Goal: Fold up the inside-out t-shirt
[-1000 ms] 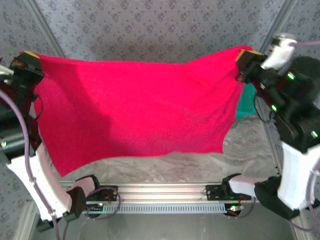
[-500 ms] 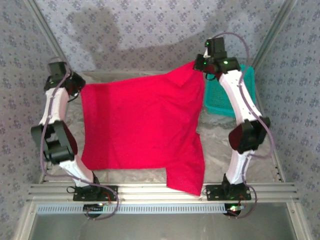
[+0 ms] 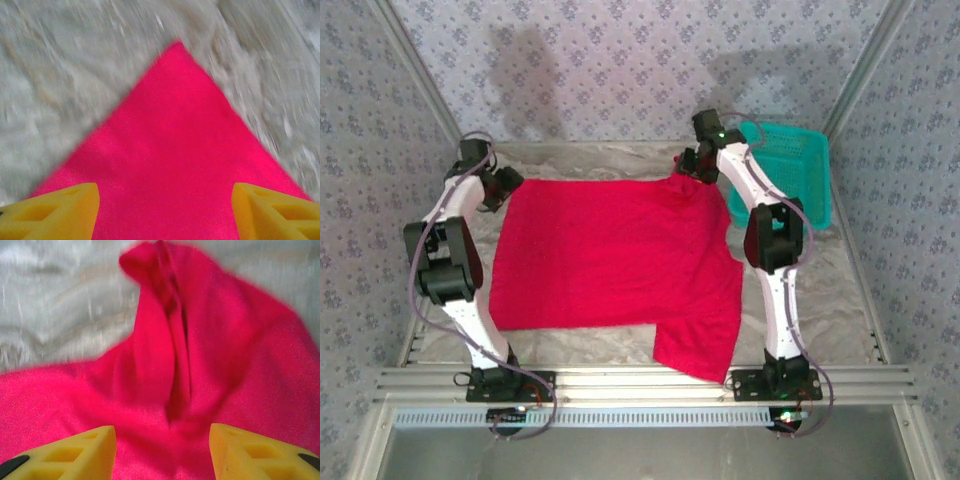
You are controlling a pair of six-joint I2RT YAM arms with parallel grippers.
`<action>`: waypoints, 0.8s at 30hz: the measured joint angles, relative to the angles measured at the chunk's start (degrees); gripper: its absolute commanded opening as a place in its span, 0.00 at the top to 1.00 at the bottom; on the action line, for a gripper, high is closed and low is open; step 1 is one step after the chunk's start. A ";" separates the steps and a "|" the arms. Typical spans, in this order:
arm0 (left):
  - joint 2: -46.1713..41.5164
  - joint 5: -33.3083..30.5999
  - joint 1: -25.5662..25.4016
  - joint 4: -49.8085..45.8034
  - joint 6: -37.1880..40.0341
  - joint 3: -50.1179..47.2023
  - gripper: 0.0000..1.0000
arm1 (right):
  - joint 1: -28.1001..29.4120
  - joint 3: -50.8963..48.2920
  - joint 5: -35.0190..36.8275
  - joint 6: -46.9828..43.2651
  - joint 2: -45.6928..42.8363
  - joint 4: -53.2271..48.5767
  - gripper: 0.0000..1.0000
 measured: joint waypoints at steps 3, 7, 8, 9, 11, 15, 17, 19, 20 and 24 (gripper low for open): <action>-7.45 3.15 -3.76 4.96 -2.38 -10.86 0.29 | 3.06 -12.52 -0.74 0.00 -9.57 4.48 0.53; -8.76 6.82 -6.69 9.57 -4.09 -21.27 0.29 | 6.84 -23.74 -1.33 0.00 -15.98 10.36 0.56; -8.04 6.80 -6.49 9.38 -4.07 -22.21 0.29 | 7.21 -24.65 -1.51 0.04 -15.89 11.10 0.56; -7.13 6.71 -6.05 8.85 -3.98 -22.69 0.29 | 7.28 -25.11 -1.66 0.04 -15.17 11.78 0.56; -5.99 5.99 -4.63 8.07 -3.34 -22.86 0.28 | 6.82 -25.11 -1.49 0.24 -13.27 13.07 0.56; -5.95 3.91 -0.15 7.58 -2.23 -23.02 0.28 | 5.01 -22.77 0.28 1.49 -8.68 14.64 0.54; -5.97 3.56 2.16 7.93 -2.05 -23.98 0.28 | 4.15 -19.63 0.83 2.21 -5.88 14.73 0.54; -6.29 4.11 3.54 8.81 -2.08 -24.94 0.28 | 3.39 -15.43 1.09 3.13 -2.69 14.78 0.54; -6.71 4.33 3.65 9.18 -2.05 -25.20 0.28 | 3.04 -13.07 1.25 3.74 -0.92 14.80 0.53; -6.95 4.87 3.48 9.44 -1.62 -25.53 0.28 | 2.21 -6.71 1.40 5.84 4.37 14.95 0.53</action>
